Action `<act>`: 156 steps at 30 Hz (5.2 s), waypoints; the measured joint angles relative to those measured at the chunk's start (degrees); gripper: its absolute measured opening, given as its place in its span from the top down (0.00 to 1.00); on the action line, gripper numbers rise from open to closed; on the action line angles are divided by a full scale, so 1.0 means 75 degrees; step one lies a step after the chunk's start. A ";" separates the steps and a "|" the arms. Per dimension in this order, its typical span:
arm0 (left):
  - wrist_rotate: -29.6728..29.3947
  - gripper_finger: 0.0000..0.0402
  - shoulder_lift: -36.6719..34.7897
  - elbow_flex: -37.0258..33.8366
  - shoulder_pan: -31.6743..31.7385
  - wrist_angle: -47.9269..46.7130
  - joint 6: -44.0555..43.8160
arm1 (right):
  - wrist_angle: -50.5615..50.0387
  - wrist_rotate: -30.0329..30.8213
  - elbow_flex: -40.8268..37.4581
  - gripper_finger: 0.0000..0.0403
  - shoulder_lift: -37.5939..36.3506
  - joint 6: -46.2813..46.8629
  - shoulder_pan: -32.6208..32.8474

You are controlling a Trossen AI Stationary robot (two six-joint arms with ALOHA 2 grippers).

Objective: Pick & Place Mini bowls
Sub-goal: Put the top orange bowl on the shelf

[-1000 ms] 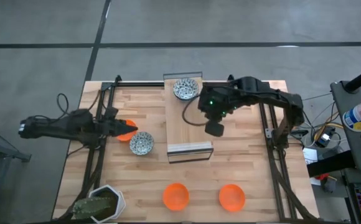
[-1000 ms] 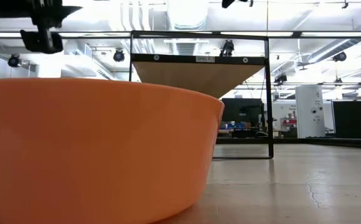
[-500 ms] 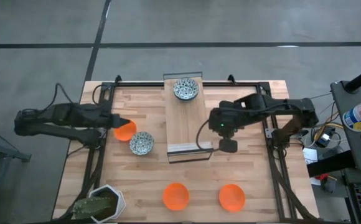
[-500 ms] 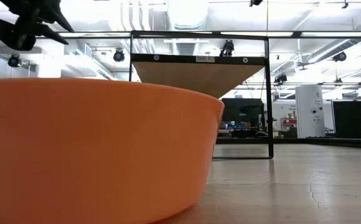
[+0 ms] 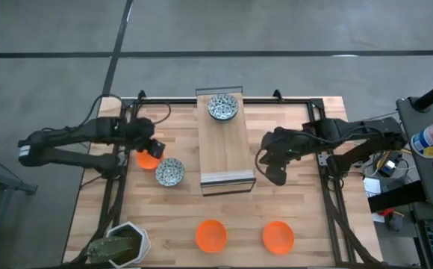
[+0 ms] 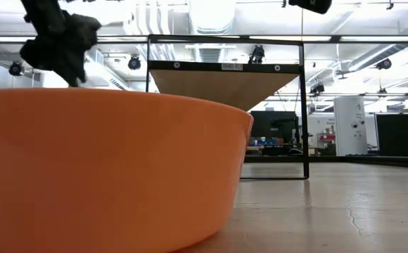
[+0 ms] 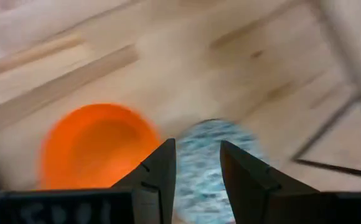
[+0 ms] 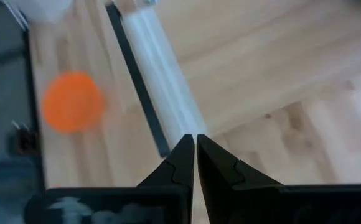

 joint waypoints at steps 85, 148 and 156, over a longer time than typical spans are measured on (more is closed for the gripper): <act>0.0345 1.00 0.4340 0.3078 0.2608 -0.3227 0.7858 | 0.3245 0.0230 -0.1672 0.96 -0.0305 0.0969 0.0732; 0.3501 1.00 0.8463 0.9668 0.0618 -0.3304 0.2144 | 0.3120 0.0623 -0.1666 0.96 -0.1269 0.0402 0.0732; 0.3460 0.93 0.8455 0.9581 0.0600 -0.3298 0.2109 | 0.3118 0.0623 -0.1666 0.96 -0.1269 0.0294 0.0732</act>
